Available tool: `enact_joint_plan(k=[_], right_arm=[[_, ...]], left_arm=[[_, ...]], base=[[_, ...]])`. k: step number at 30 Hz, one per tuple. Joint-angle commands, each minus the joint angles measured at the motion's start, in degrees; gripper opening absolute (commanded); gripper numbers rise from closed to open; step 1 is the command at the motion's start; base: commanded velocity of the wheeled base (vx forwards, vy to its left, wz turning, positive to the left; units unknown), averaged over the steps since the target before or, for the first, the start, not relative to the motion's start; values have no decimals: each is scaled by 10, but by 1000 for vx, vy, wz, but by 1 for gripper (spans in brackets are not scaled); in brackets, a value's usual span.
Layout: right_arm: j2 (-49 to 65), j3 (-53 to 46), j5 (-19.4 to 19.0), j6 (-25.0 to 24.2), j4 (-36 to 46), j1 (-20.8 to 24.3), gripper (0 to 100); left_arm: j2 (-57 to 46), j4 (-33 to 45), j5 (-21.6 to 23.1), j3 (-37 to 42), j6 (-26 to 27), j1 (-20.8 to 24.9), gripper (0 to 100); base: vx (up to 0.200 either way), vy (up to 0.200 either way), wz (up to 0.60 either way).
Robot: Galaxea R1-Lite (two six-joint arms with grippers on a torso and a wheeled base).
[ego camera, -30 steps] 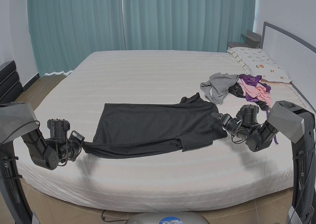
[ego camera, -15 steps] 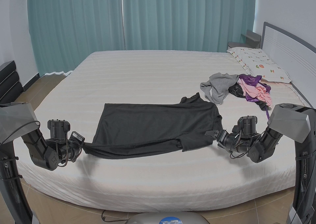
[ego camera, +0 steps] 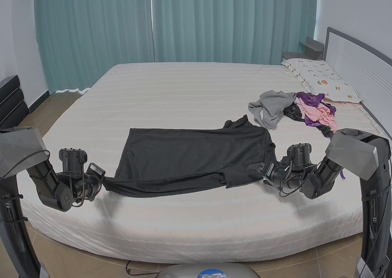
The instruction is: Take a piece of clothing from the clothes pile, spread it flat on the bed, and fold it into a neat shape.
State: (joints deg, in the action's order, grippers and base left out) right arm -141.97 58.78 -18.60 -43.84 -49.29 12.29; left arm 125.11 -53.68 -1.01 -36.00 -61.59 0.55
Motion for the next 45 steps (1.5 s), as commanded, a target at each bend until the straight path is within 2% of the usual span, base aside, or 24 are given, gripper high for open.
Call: enact_joint_plan(k=[1,6,7,18,31,37,41,45], right_arm=[[-9,20,-3,0,3,1,100],[-15,31,-5,0,4,1,100],[-16,32,-5,0,5,1,0],[0,23,1,0,31,-2,0],[162,-151,-20,4,27,-38,0],[266,-269,-52,7,26,-67,0],[319,-326,-55,17,29,-74,0],[369,-387,-55,51,32,-90,0]], left_arm=[[2,0,0,0,0,1,0],[1,0,0,-1,0,1,0],[2,0,0,-1,0,1,0],[0,0,0,1,-1,1,0],[-31,1,7,32,5,0,0],[-58,6,10,62,45,2,0],[-68,7,9,77,63,11,0],[-73,8,9,100,87,31,0]], base=[[0,0,0],[0,0,0],[0,0,0],[0,0,0],[0,0,0],[0,0,0],[0,0,0],[0,0,0]])
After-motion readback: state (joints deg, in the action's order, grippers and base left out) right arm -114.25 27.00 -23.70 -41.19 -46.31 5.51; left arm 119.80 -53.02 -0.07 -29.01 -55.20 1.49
